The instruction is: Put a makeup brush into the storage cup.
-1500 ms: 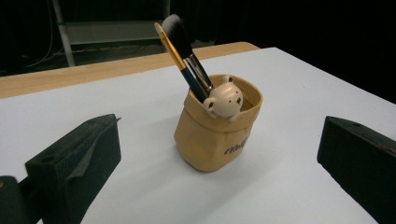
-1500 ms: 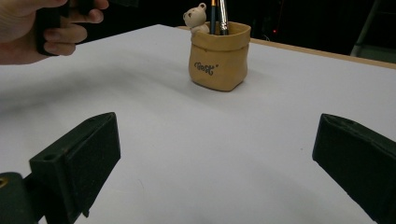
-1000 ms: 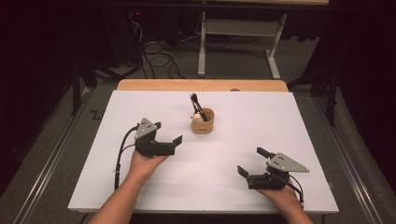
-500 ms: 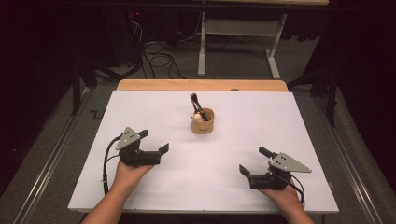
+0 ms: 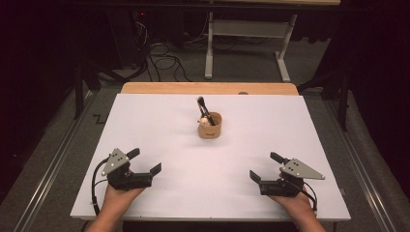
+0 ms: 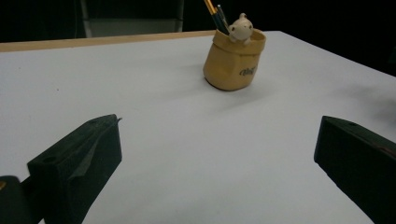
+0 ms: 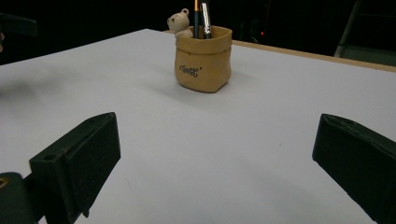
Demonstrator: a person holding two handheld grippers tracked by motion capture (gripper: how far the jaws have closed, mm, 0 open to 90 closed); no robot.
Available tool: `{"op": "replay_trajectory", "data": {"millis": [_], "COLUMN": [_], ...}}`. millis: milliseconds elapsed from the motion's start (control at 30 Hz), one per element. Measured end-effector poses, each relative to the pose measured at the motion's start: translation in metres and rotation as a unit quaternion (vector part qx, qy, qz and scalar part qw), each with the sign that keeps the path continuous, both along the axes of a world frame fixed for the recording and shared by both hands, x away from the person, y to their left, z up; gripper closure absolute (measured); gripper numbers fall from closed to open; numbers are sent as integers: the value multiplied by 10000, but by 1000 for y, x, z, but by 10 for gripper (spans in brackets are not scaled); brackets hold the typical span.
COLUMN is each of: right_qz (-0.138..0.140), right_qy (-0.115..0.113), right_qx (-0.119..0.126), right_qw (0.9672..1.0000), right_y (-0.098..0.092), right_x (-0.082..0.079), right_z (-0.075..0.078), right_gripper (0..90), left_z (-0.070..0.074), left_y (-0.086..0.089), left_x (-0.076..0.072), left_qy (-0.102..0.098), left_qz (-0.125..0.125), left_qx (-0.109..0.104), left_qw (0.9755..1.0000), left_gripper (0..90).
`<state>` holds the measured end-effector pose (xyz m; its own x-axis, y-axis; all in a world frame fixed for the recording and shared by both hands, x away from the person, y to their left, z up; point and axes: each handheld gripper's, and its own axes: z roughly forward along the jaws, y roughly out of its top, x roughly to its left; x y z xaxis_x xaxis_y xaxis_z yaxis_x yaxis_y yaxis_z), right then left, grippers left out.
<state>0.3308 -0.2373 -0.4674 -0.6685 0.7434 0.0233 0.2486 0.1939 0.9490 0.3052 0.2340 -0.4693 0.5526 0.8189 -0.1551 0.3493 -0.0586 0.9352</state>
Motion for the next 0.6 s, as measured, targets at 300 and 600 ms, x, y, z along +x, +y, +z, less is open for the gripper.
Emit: {"op": "replay_trajectory", "data": {"millis": [300,600], "right_qz": [-177,-187], "right_qy": [13,41], "right_qx": [7,-15], "right_qw": [9998,9998], "right_y": [-3,-2], "right_x": [2,2], "right_z": [0,-1], "right_gripper": [15,15], "left_z": [-3,-3], "left_y": [-14,-6], "left_x": [-8,-6], "left_qy": [-95,-10], "left_qz": [-306,-197], "left_qx": [162,-84], "left_qw": [9994,9998], "left_gripper": [10,9]}}
